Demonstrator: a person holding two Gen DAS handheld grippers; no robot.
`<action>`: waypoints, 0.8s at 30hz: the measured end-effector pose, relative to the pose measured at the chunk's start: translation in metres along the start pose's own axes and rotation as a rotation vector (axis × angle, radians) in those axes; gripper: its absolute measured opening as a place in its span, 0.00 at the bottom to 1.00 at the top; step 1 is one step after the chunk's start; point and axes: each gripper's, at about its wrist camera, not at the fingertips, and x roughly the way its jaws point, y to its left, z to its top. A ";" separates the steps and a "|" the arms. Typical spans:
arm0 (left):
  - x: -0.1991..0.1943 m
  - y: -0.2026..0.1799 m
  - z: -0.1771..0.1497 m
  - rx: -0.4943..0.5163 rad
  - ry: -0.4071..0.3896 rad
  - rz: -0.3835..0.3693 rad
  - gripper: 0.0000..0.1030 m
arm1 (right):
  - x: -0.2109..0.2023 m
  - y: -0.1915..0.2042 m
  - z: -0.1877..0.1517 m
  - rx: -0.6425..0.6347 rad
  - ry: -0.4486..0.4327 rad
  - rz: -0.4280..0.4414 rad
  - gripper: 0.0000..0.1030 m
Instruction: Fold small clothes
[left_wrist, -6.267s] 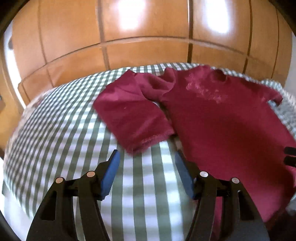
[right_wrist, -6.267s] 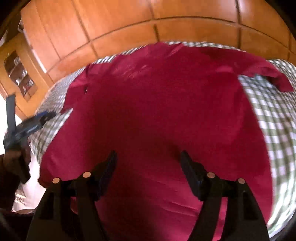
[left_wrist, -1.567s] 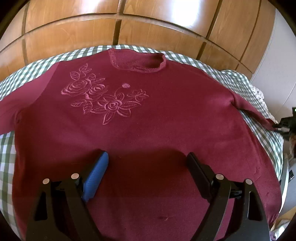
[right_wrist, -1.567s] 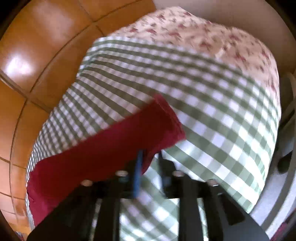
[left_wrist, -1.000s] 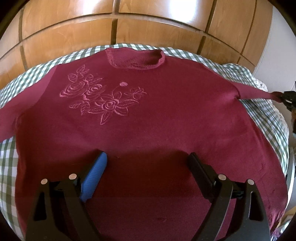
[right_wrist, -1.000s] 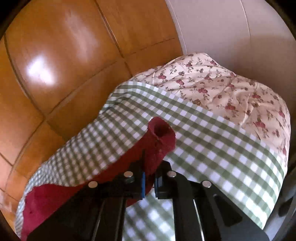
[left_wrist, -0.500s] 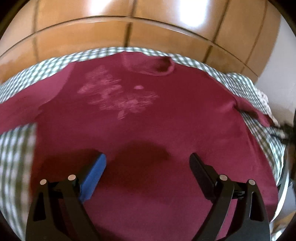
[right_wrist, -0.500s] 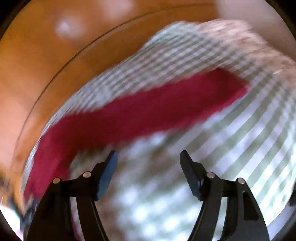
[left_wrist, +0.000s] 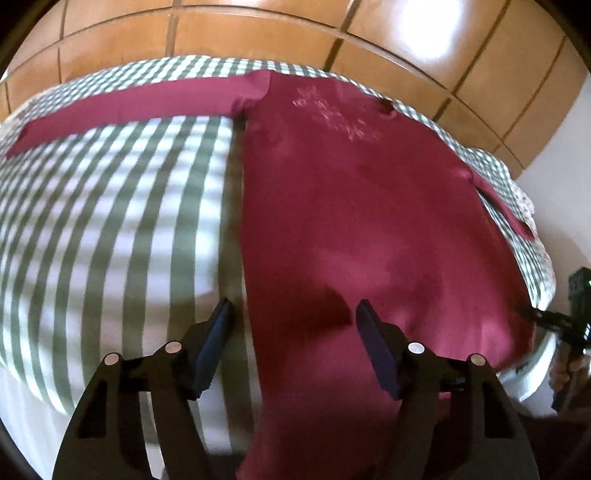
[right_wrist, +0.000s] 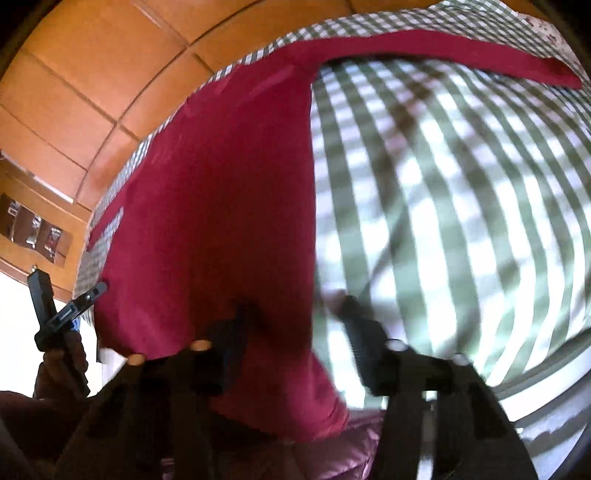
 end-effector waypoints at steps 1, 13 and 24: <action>-0.001 -0.002 -0.005 0.011 0.000 0.001 0.42 | 0.003 0.002 0.000 -0.003 0.011 0.003 0.09; -0.017 0.004 -0.016 0.071 0.044 0.061 0.16 | 0.010 0.013 -0.033 -0.049 0.045 -0.062 0.09; -0.026 -0.035 0.050 0.134 -0.176 0.045 0.66 | -0.049 -0.044 0.006 0.122 -0.159 -0.103 0.58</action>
